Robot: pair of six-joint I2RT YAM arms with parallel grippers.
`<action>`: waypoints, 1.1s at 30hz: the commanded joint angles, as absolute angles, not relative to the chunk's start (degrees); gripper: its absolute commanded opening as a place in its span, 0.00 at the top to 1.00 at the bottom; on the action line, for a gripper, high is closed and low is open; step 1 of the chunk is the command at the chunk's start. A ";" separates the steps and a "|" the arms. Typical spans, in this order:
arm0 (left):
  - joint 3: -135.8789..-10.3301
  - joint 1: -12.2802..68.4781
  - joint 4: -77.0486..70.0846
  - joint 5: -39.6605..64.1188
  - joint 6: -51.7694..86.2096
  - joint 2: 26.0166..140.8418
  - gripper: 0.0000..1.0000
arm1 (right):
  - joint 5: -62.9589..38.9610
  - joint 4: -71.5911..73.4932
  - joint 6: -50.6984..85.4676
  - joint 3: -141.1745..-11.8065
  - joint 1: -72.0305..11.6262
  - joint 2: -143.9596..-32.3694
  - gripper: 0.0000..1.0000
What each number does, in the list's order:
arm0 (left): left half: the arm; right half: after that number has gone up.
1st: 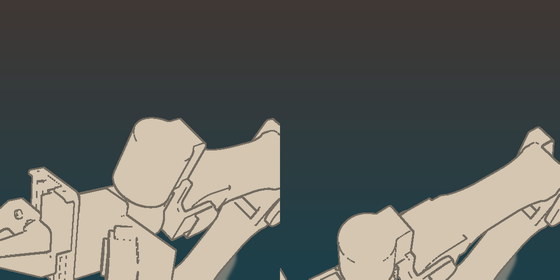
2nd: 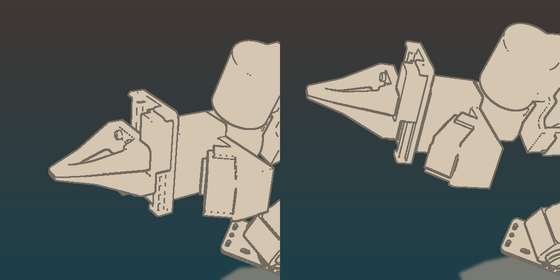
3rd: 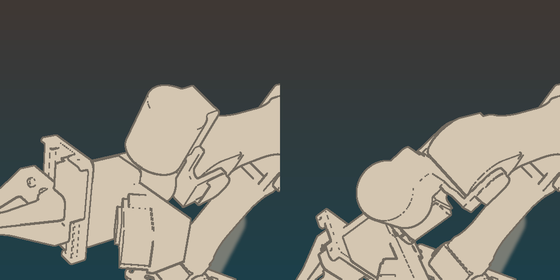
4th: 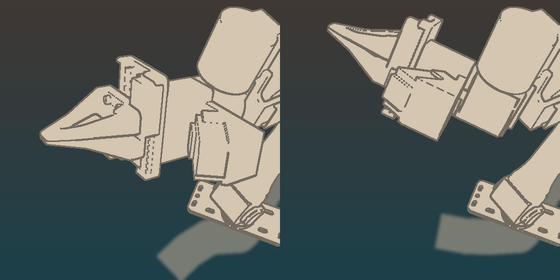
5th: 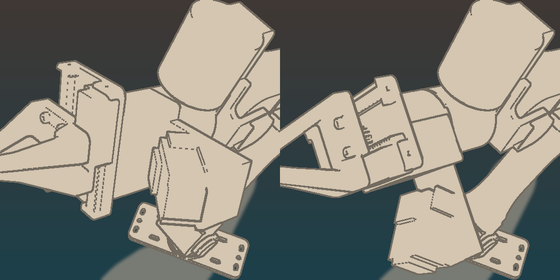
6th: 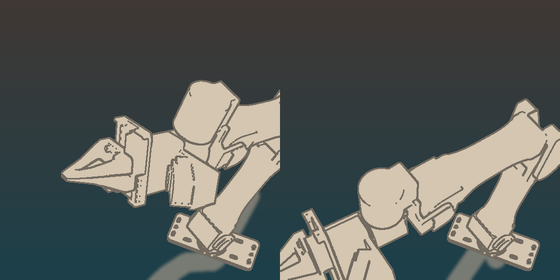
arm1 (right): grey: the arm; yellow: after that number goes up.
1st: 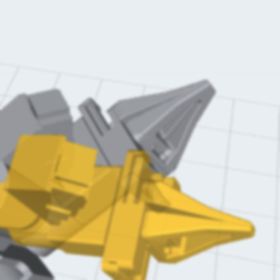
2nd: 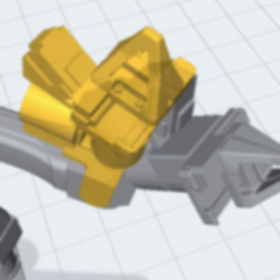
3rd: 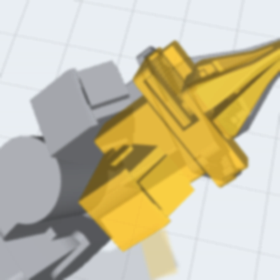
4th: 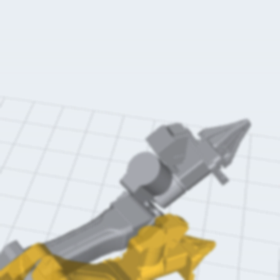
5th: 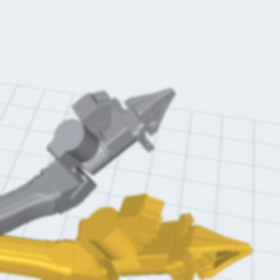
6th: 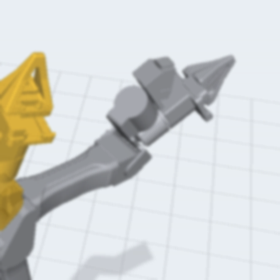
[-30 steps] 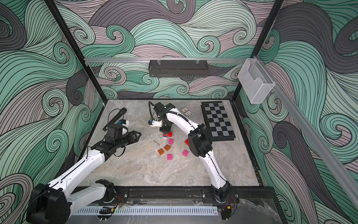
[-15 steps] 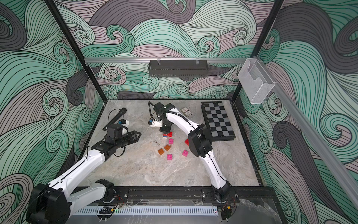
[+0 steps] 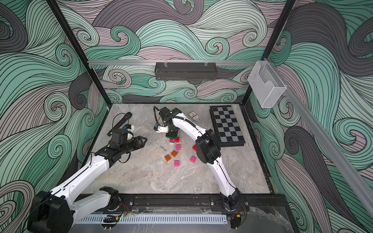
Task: Assemble the letter p with lego
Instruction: Assemble the lego brick with the lego brick.
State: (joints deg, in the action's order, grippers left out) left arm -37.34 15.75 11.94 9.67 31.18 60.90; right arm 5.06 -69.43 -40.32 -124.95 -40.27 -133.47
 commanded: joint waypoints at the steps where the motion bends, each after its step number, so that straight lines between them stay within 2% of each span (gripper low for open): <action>1: -36.91 15.28 11.29 10.10 30.82 59.90 0.45 | 5.90 -71.53 -41.71 -125.91 -40.96 -132.63 0.81; 15: -36.82 15.28 10.83 10.37 30.84 60.03 0.45 | 6.96 -72.64 -41.66 -128.06 -40.92 -131.22 0.81; 33: -36.73 15.23 10.59 10.53 30.76 60.29 0.45 | 5.72 -74.52 -38.78 -131.13 -40.91 -134.89 0.81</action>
State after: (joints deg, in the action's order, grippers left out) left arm -37.26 15.75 11.53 9.69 31.18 60.88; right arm 6.98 -72.60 -39.44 -129.62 -40.82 -133.51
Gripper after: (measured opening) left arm 0.555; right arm 0.330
